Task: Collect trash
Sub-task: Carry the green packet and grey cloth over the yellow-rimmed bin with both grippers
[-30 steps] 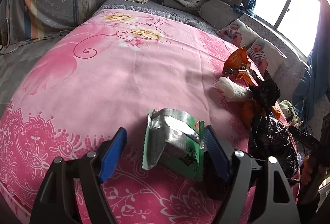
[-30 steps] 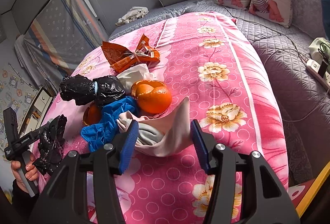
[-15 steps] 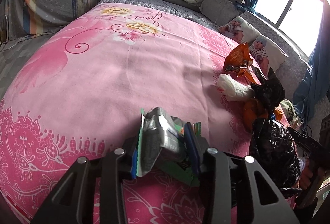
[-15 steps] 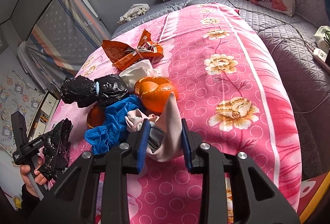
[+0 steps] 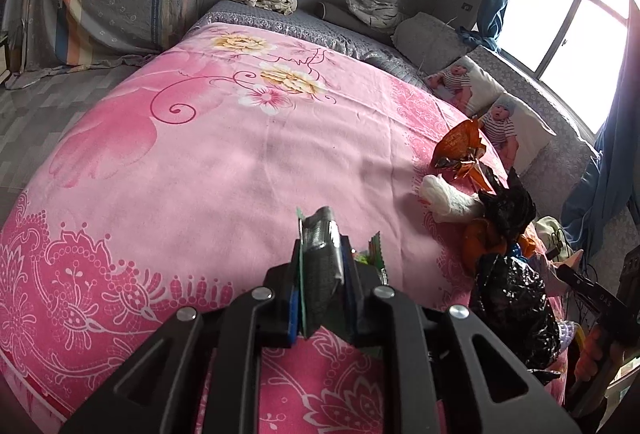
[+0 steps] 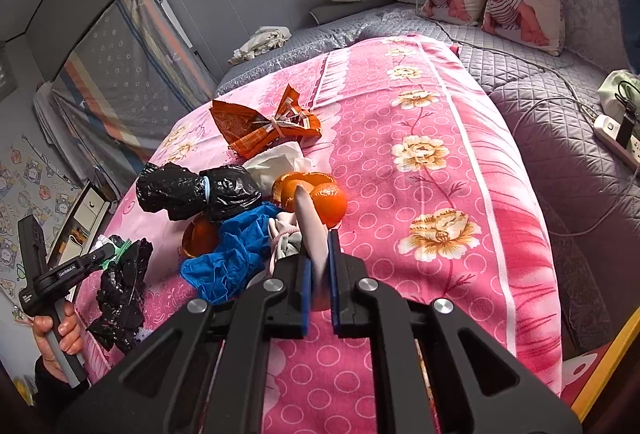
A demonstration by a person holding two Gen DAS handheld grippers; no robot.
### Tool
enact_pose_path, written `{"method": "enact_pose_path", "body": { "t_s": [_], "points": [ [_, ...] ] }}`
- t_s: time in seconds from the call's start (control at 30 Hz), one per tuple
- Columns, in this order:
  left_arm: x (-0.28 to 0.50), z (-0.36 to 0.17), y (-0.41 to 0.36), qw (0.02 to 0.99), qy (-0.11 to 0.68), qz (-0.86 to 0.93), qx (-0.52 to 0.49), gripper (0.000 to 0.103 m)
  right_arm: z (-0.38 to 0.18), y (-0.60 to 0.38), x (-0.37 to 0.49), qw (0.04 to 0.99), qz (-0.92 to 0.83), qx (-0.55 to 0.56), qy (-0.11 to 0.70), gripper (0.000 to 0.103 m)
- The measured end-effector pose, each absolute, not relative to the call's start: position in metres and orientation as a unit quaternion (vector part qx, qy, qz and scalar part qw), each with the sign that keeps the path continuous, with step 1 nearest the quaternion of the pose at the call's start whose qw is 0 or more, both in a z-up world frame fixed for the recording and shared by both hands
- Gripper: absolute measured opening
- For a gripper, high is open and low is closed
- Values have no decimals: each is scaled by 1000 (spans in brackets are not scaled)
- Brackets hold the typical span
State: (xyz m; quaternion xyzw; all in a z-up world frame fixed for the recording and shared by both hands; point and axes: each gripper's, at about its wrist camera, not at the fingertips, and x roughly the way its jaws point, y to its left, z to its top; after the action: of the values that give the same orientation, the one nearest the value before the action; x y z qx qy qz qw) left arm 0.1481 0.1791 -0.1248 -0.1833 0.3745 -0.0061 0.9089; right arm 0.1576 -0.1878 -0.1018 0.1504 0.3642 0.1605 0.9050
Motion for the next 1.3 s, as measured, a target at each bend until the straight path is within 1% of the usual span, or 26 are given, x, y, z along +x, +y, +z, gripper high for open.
{"method": "enact_pose_path", "body": {
  "t_s": [0.37, 0.7, 0.93, 1.3],
  "points": [
    [129, -96, 184, 923, 339, 1, -180, 15, -79, -216, 136, 914, 142, 174, 337, 6],
    [124, -67, 159, 935, 313, -22, -165, 15, -53, -260, 105, 929, 112, 202, 289, 6],
    [128, -43, 120, 942, 298, -62, -141, 15, -34, -296, 81, 937, 83, 222, 255, 6],
    [143, -20, 26, 936, 293, -163, -105, 15, -14, -352, 37, 947, 22, 240, 214, 6]
  ]
}}
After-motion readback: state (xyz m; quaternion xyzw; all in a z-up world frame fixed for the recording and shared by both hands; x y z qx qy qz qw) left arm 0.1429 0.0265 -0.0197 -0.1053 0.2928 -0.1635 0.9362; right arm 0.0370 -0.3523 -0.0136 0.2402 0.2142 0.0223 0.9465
